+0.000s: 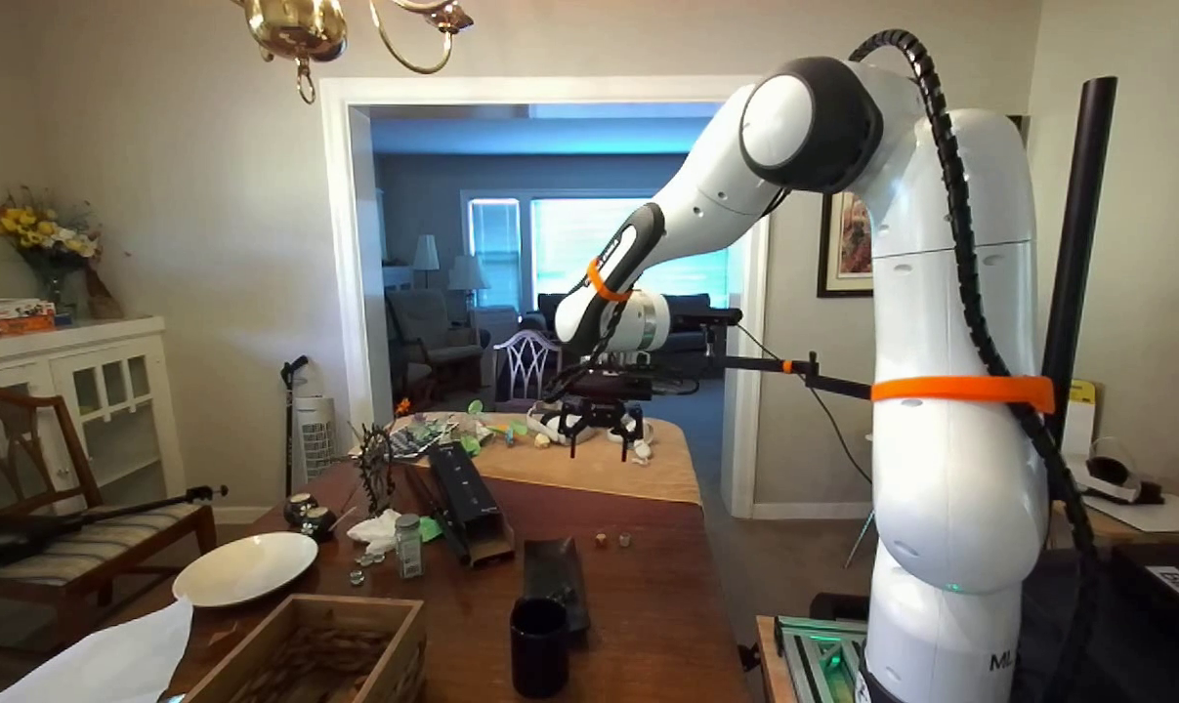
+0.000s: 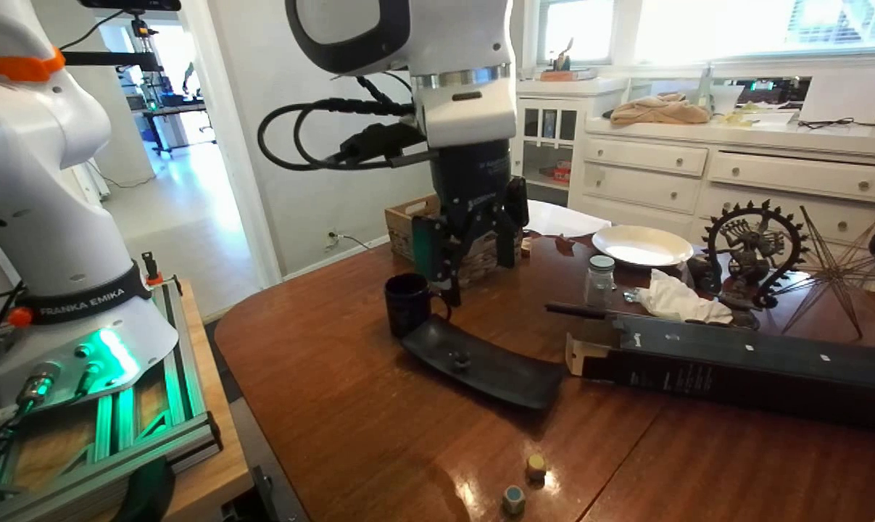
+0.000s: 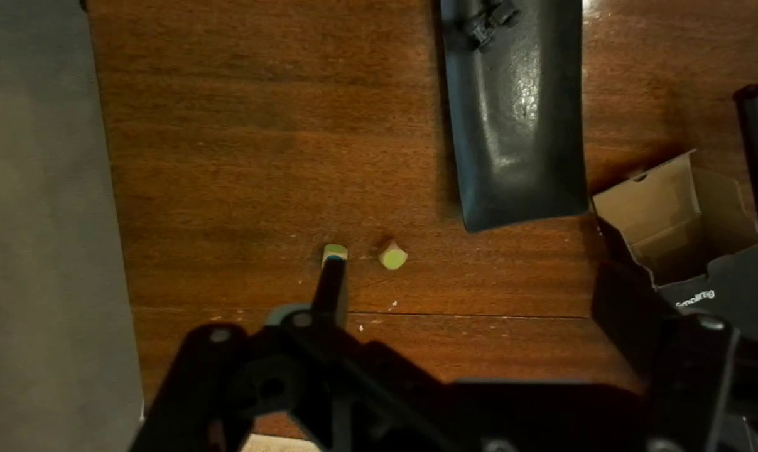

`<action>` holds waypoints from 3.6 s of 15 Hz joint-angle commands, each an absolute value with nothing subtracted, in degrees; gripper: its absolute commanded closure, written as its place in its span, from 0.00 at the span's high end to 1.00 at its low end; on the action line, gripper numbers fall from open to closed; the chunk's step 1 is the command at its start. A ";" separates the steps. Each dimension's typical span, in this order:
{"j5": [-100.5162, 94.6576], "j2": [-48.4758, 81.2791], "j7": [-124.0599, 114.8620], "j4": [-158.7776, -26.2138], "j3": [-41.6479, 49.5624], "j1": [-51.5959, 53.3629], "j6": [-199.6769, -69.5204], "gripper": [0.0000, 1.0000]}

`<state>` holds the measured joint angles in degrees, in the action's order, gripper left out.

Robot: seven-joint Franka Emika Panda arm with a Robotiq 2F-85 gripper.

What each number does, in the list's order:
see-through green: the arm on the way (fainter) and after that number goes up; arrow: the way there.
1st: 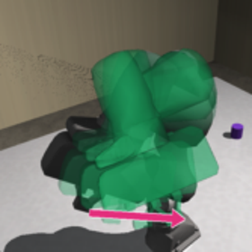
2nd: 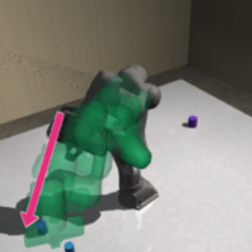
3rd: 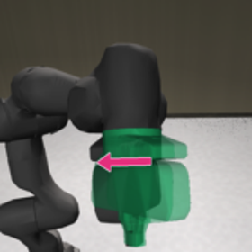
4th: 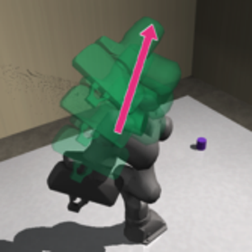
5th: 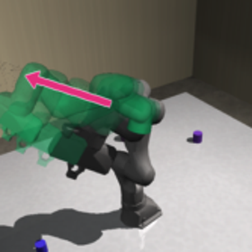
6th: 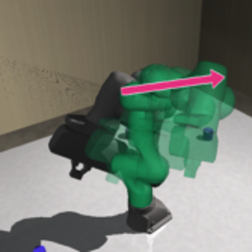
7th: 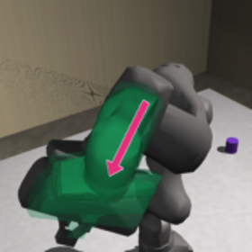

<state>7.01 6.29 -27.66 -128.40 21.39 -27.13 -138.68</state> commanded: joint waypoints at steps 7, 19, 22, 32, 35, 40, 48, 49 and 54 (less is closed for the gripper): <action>24.40 13.18 -7.35 -125.54 22.22 -29.69 -138.84 1.00; 20.34 17.27 10.36 -123.54 21.90 -33.59 -140.14 1.00; 19.92 17.81 11.03 -123.34 21.80 -33.68 -140.66 1.00; 15.75 24.95 2.13 -119.70 22.39 -33.17 -142.65 1.00; 16.21 26.75 4.67 -118.26 21.09 -34.71 -141.22 1.00; 16.13 29.89 7.91 -116.21 19.25 -37.04 -141.37 1.00; 14.88 32.91 12.35 -114.50 17.17 -40.45 -143.71 1.00; 14.62 33.17 12.72 -114.39 17.04 -40.78 -143.83 1.00; 10.60 34.48 13.54 -114.55 17.48 -40.93 -146.10 1.00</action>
<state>13.42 32.84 12.84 -115.17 17.93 -40.21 -143.92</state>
